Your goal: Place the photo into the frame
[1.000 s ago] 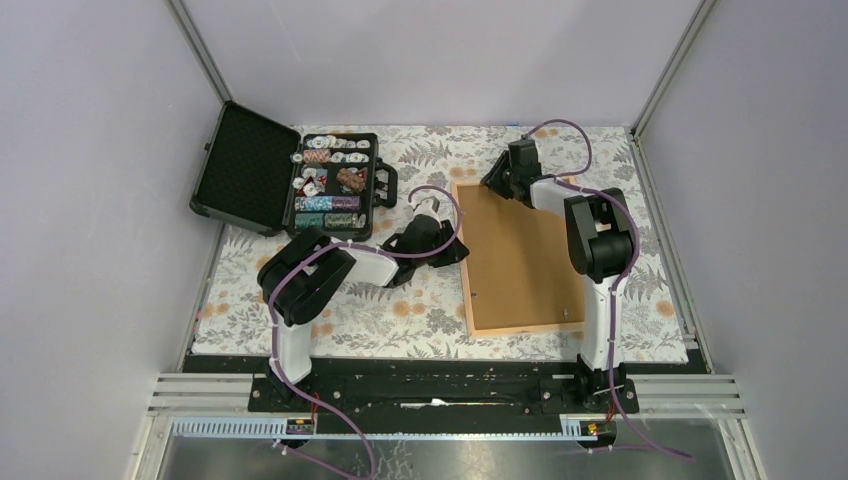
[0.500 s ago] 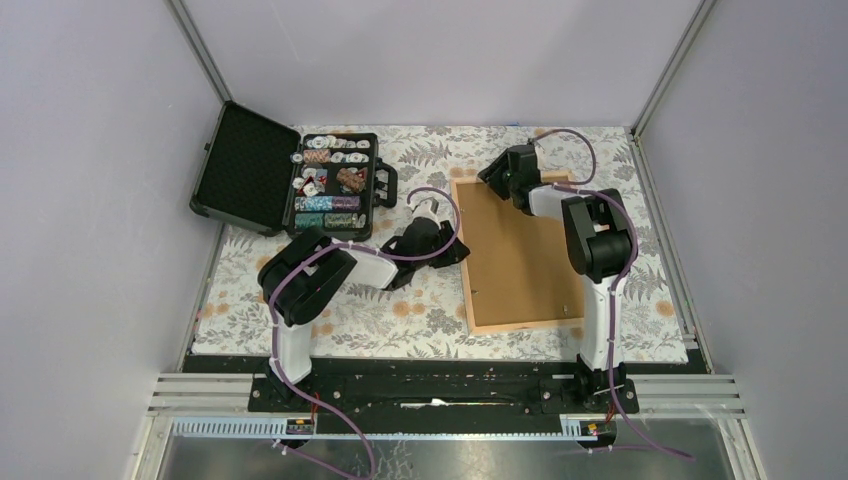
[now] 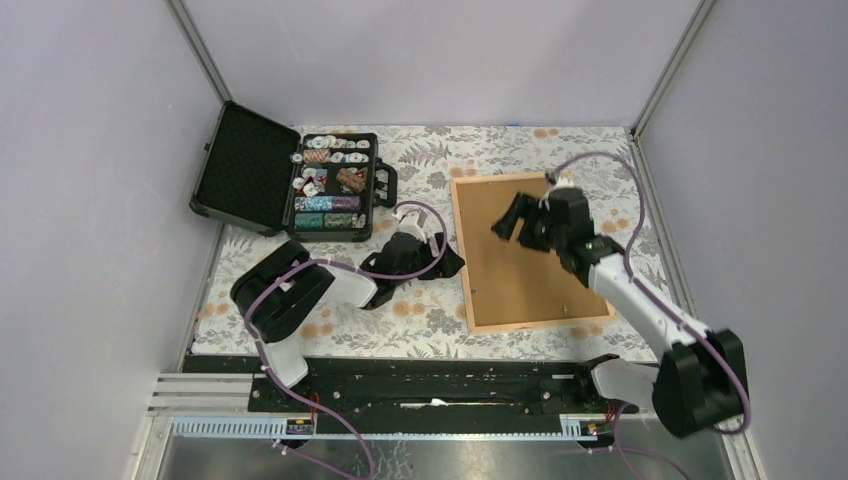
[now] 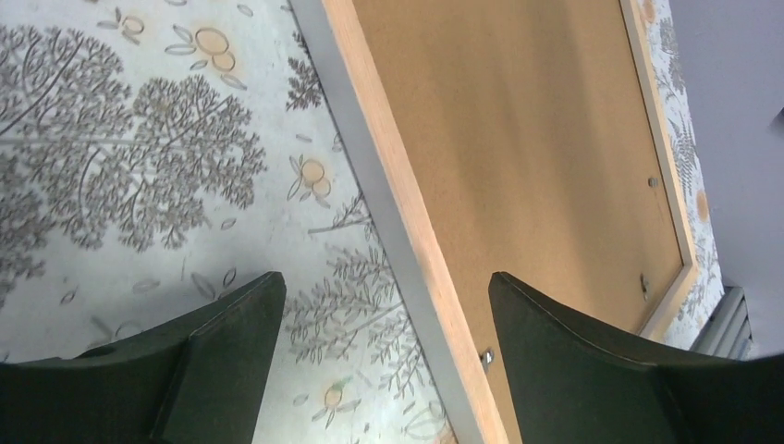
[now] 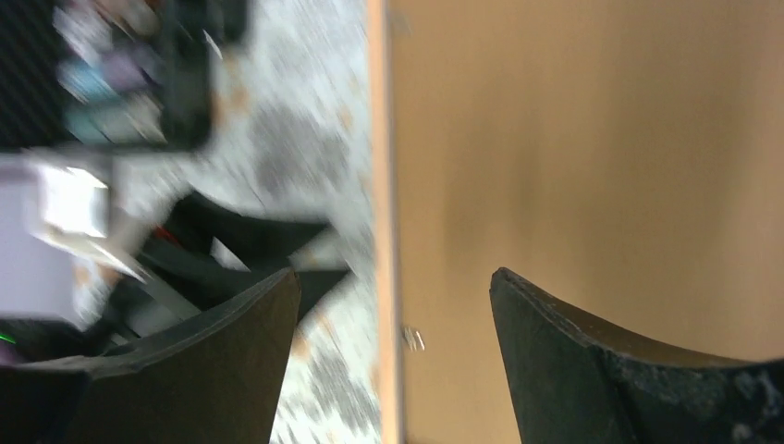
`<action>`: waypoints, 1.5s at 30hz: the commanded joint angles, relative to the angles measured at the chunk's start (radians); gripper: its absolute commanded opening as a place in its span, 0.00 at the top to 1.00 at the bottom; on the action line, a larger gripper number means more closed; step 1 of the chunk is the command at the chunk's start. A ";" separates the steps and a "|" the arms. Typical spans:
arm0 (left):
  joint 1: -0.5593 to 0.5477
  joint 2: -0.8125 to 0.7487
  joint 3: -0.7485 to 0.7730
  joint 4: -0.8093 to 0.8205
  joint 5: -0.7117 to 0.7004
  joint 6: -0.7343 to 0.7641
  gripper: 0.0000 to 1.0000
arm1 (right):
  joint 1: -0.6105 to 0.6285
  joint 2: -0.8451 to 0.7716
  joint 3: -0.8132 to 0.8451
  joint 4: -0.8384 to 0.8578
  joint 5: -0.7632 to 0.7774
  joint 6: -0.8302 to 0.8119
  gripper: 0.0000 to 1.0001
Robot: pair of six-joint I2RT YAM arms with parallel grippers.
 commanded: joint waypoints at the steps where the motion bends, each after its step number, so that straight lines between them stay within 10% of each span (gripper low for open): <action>1: 0.001 -0.073 -0.083 0.094 0.032 0.034 0.13 | 0.074 -0.160 -0.211 -0.344 0.125 -0.001 0.17; 11: -0.022 -0.003 -0.023 0.069 0.097 0.081 0.18 | 0.037 -0.234 -0.141 -0.463 0.460 0.057 0.17; 30: -0.043 0.072 0.061 -0.004 0.174 0.063 0.24 | -0.455 0.418 0.390 -0.358 0.217 -0.005 0.18; 45: -0.044 0.075 0.073 -0.021 0.180 0.062 0.26 | -0.487 0.743 0.655 -0.421 0.112 -0.217 0.14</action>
